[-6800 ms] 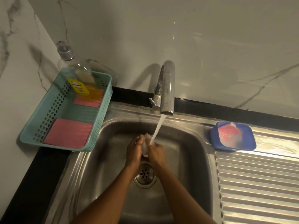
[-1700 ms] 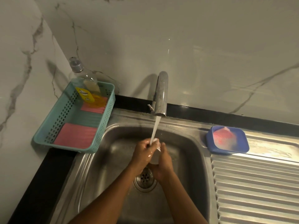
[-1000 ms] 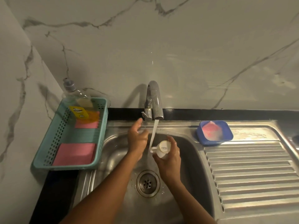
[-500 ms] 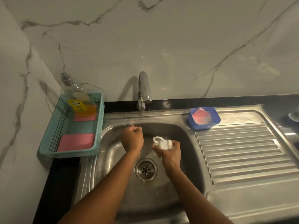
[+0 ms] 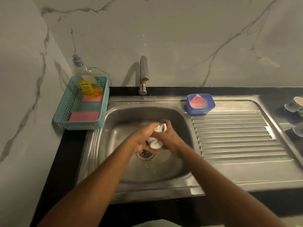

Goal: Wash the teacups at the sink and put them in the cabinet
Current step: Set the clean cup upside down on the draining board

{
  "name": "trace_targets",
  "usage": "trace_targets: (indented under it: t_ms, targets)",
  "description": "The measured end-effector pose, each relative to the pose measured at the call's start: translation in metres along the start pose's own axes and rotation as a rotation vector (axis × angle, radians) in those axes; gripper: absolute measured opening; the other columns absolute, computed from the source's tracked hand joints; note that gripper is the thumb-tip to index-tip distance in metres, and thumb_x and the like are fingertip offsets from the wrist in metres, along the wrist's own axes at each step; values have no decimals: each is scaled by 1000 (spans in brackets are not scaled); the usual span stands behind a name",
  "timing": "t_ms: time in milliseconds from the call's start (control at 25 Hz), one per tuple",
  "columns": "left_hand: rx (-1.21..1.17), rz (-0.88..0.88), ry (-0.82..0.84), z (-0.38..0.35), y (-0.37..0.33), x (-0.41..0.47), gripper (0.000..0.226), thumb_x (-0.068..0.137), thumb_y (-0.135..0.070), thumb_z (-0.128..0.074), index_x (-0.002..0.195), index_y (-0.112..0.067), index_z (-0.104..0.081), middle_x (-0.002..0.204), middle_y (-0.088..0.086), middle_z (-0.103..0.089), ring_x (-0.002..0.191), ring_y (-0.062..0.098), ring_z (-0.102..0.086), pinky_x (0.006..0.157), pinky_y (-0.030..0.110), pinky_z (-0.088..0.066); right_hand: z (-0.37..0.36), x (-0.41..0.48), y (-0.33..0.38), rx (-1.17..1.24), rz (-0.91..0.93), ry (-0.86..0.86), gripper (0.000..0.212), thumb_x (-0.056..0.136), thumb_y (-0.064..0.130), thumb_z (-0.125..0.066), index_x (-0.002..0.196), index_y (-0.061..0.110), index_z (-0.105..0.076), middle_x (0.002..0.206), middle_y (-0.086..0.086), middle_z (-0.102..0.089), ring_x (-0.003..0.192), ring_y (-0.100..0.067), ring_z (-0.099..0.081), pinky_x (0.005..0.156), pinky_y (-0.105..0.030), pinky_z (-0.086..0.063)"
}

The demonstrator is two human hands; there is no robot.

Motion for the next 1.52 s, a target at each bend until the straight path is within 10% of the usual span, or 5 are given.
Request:
trace_targets:
  t_ms: [360, 560, 1000, 1240, 1520]
  targets:
    - [-184, -916, -359, -12, -45, -73, 28, 97, -16, -66, 122, -11, -55, 114, 11, -67, 96, 15, -69, 81, 34, -59, 0, -60, 85, -287, 876, -361, 45, 87, 15, -72, 125, 8, -47, 114, -9, -60, 101, -21, -63, 79, -18, -50]
    - [-108, 260, -320, 13, 123, 32, 39, 85, -38, -60, 107, -8, -72, 95, 16, -76, 80, 32, -73, 75, 48, -63, -63, 13, -113, -144, -357, 39, 29, 90, 24, -63, 112, 6, -64, 105, -8, -68, 97, -23, -66, 87, -40, -58]
    - [-244, -1050, -339, 2, -33, -91, 37, 88, -8, -60, 124, -8, -49, 112, 6, -62, 96, 11, -66, 76, 28, -57, -13, -71, 109, -210, 903, -224, 42, 87, 31, -73, 119, 9, -58, 104, -4, -66, 92, -16, -66, 75, -28, -54]
    - [-187, 189, -209, 9, 120, 31, 43, 81, -39, -61, 107, -7, -73, 102, 19, -74, 75, 31, -67, 56, 35, -55, -65, 7, -101, -19, -398, 16, 33, 88, 36, -55, 99, 6, -63, 86, -12, -67, 68, -24, -64, 68, -38, -53]
    - [-242, -420, -281, 0, -6, -38, 26, 89, -30, -60, 105, -11, -68, 97, 11, -74, 77, 24, -71, 52, 32, -56, -13, -32, 63, -287, 250, -10, 20, 89, 28, -62, 105, 15, -63, 91, -2, -73, 80, -16, -72, 71, -37, -63]
Point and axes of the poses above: each hand's wrist, its own x-axis towards the middle knuckle, its own z-axis out of the back of the hand, y = z × x, the point moved 3 cm from there along x, towards the middle knuckle
